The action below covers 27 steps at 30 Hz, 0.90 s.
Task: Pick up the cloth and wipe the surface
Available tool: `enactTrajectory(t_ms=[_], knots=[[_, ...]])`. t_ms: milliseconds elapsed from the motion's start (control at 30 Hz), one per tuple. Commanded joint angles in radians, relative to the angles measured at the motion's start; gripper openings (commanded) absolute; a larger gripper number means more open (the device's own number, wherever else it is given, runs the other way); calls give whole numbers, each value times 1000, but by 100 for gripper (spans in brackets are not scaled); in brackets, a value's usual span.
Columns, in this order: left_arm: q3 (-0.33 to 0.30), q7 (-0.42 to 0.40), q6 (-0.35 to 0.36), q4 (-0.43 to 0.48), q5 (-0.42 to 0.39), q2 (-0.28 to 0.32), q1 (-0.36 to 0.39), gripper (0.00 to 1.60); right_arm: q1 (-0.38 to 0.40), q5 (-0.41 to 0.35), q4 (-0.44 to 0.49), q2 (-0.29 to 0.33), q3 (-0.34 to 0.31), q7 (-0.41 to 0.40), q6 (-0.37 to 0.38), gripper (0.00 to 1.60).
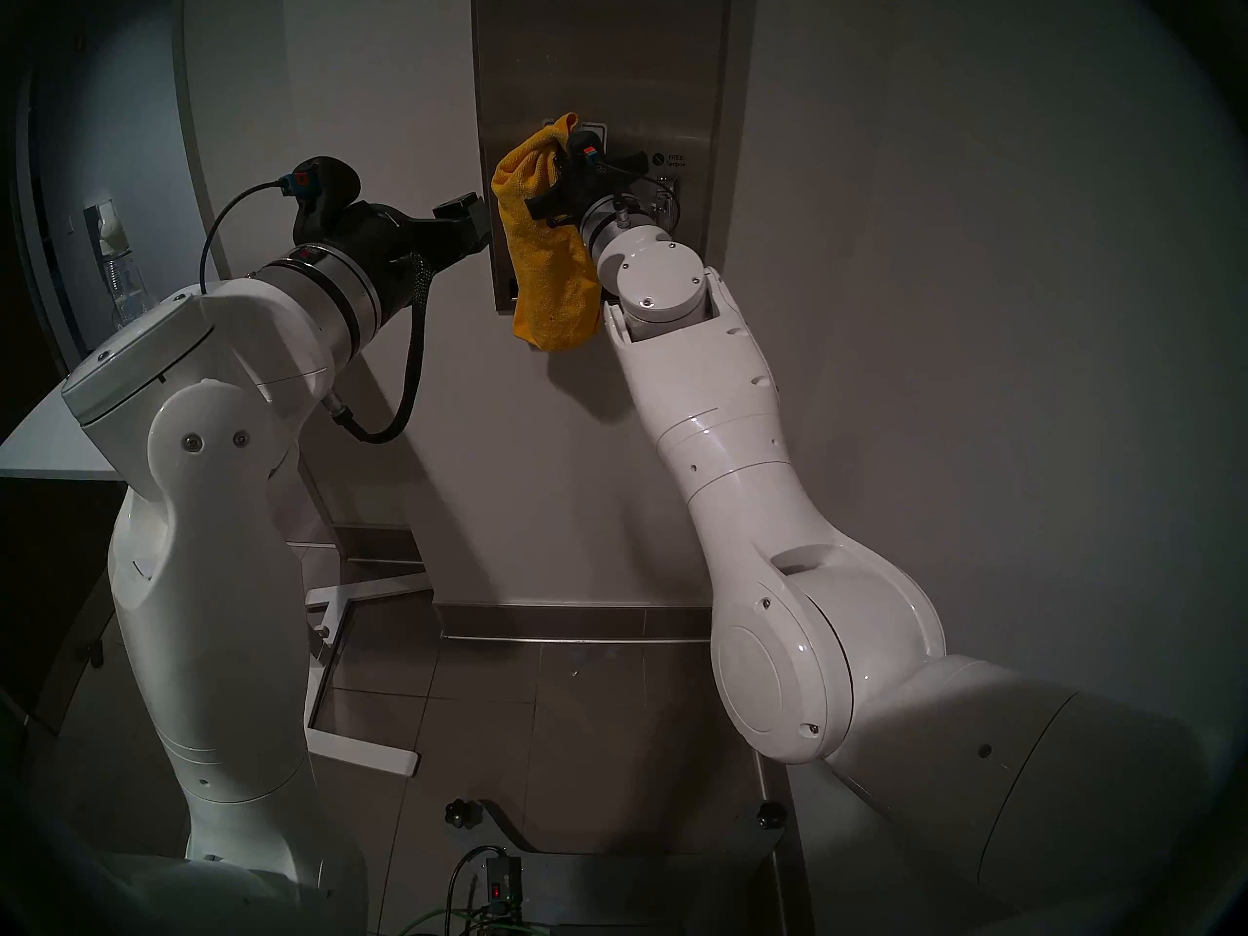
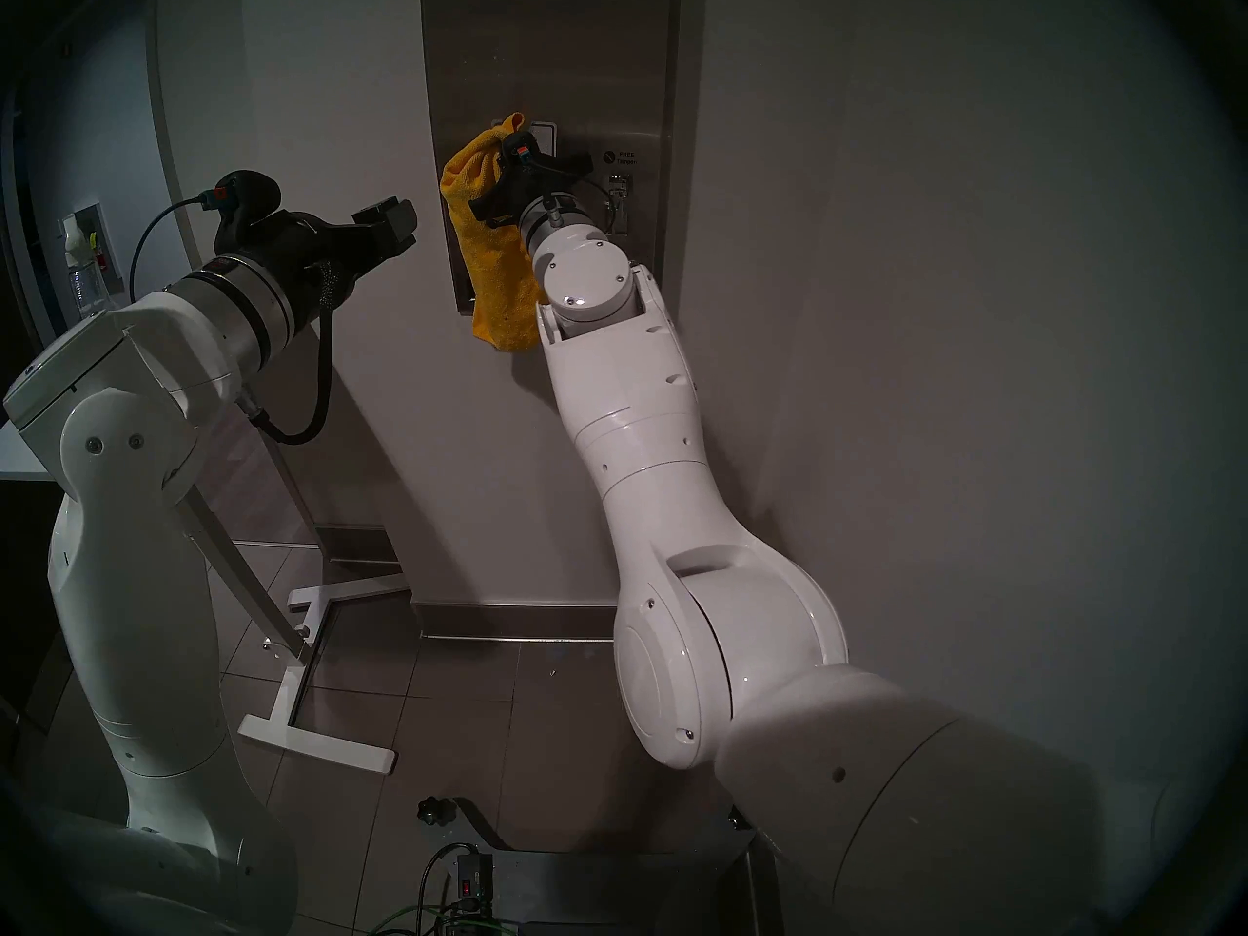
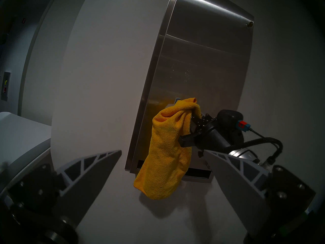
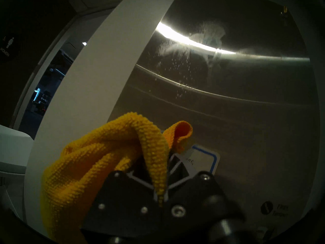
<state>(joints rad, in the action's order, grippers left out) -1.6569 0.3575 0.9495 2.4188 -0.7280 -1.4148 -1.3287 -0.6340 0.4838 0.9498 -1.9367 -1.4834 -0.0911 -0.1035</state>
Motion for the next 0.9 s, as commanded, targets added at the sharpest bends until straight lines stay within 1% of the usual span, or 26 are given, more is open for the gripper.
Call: enactTrajectory(t_ms=[0, 33, 67, 167, 200, 233, 267, 300, 433, 500, 533, 567, 600, 667, 700, 733, 767, 800, 867], knots=[[-3, -4, -5, 25, -2, 2, 22, 160, 95, 25, -39, -59, 5, 89, 7, 0], [-4, -4, -5, 25, -3, 2, 21, 160, 119, 27, -69, -57, 4, 99, 12, 0], [-4, -4, -5, 25, -3, 2, 21, 160, 128, 28, -80, -57, 1, 107, 16, 0], [-5, -4, -4, 25, -4, 1, 20, 160, 145, 36, -92, -54, -1, 123, 23, 0], [-5, -4, -4, 25, -4, 1, 20, 160, 149, 32, -90, -55, -6, 126, 28, 0], [-5, -4, -4, 25, -5, 1, 19, 160, 135, 33, -74, -57, -8, 133, 28, 0], [-5, -4, -4, 25, -5, 1, 19, 160, 163, 31, -93, -54, -13, 135, 34, 0], [-5, -4, -4, 25, -5, 1, 18, 160, 151, 32, -76, -56, -15, 139, 34, 0], [-6, -4, -3, 25, -7, 0, 17, 160, 187, 30, -85, -54, -30, 148, 49, 0], [-6, -4, -3, 25, -8, 0, 17, 160, 172, 31, -63, -56, -34, 153, 49, 0], [-7, -4, -3, 25, -8, -1, 16, 160, 217, 25, -95, -52, -43, 152, 59, 0], [-7, -4, -2, 25, -8, -1, 16, 160, 168, 28, -50, -58, -41, 156, 51, 0], [-7, -4, -2, 25, -9, -1, 16, 160, 206, 27, -76, -55, -46, 152, 59, 0], [-7, -3, -2, 25, -9, -1, 15, 160, 190, 27, -55, -62, -48, 153, 58, 0], [-7, -3, -2, 25, -10, -1, 15, 160, 215, 26, -72, -61, -51, 152, 63, 0], [-8, -3, -2, 25, -10, -1, 14, 160, 191, 28, -49, -67, -49, 153, 59, 0], [-8, -3, -2, 25, -10, -2, 14, 160, 212, 28, -61, -69, -51, 152, 64, 0], [-8, -3, -1, 25, -11, -2, 14, 160, 190, 29, -41, -70, -50, 153, 61, 0], [-8, -3, -1, 25, -11, -2, 13, 160, 205, 29, -46, -70, -53, 153, 66, 0]])
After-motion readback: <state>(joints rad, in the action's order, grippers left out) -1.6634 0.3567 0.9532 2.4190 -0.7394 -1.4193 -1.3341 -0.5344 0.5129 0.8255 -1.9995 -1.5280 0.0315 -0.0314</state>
